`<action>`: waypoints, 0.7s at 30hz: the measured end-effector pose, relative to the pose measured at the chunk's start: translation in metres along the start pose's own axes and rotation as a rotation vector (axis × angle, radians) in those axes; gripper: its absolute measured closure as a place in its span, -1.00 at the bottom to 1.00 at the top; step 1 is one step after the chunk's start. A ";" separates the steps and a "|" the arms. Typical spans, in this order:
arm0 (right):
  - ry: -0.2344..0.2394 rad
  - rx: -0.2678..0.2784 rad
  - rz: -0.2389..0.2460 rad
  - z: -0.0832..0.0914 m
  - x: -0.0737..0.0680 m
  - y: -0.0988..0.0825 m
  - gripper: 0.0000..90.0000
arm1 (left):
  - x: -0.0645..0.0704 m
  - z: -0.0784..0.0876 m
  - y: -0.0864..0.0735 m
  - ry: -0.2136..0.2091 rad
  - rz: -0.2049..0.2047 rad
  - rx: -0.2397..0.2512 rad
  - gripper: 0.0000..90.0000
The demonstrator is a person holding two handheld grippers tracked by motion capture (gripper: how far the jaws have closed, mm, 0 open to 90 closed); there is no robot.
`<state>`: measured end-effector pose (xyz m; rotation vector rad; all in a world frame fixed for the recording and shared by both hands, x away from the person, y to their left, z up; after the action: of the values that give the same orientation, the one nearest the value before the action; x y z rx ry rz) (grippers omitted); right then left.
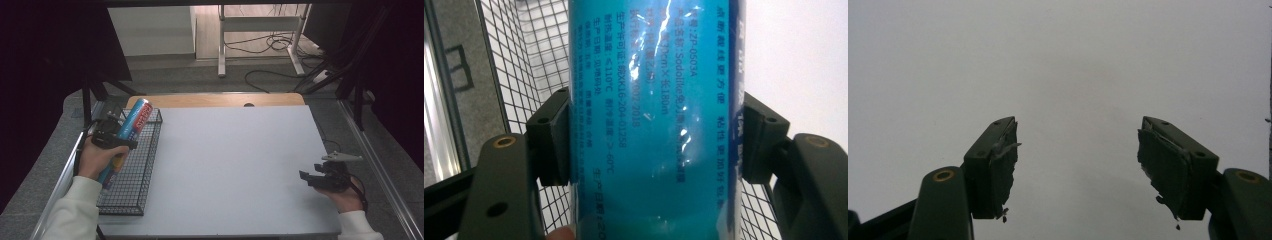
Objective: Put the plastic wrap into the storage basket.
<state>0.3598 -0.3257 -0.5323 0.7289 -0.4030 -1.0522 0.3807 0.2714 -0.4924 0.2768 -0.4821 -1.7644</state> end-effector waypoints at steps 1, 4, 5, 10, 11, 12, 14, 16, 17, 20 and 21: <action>0.001 0.001 0.002 0.000 0.000 0.000 -0.27 | 0.000 -0.002 -0.001 -0.004 0.007 0.000 -0.30; -0.001 0.001 0.002 0.000 0.001 0.000 -0.28 | 0.000 -0.008 -0.003 -0.007 0.019 -0.013 -0.30; -0.001 0.001 0.000 0.000 0.001 0.000 -0.28 | -0.001 -0.011 -0.003 -0.005 0.020 -0.023 -0.30; 0.002 -0.003 0.002 0.000 -0.001 0.000 -0.29 | -0.004 -0.023 -0.008 0.014 0.049 -0.050 -0.30; 0.003 -0.004 0.002 0.000 -0.001 0.000 -0.29 | -0.005 -0.026 -0.009 0.018 0.053 -0.057 -0.30; 0.003 -0.007 0.002 0.000 0.000 0.000 -0.29 | -0.006 -0.029 -0.010 0.024 0.061 -0.062 -0.30; 0.002 -0.010 0.004 -0.001 0.000 -0.001 -0.29 | -0.007 -0.035 -0.012 0.030 0.075 -0.073 -0.30; 0.002 -0.011 0.004 -0.001 0.000 -0.001 -0.29 | -0.008 -0.039 -0.015 0.037 0.079 -0.085 -0.30; 0.001 -0.011 0.004 -0.001 0.000 -0.001 -0.29 | -0.008 -0.041 -0.016 0.039 0.080 -0.090 -0.30; 0.001 -0.008 0.005 -0.001 0.000 -0.001 -0.29 | -0.007 -0.048 -0.019 0.045 0.081 -0.108 -0.30; 0.001 -0.008 0.005 -0.001 0.000 -0.001 -0.29 | -0.007 -0.050 -0.020 0.052 0.078 -0.115 -0.30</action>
<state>0.3597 -0.3257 -0.5333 0.7212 -0.3992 -1.0481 0.3870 0.2729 -0.5462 0.2192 -0.3484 -1.6976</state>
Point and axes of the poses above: each handheld gripper's, and its own axes: z roughly backward along the jaws, y roughly out of its top, x roughly to its right, the point moved 8 cm from there along -z, roughly forward along the jaws, and after that the axes turned 1 degree about x, right-handed, at the moved point
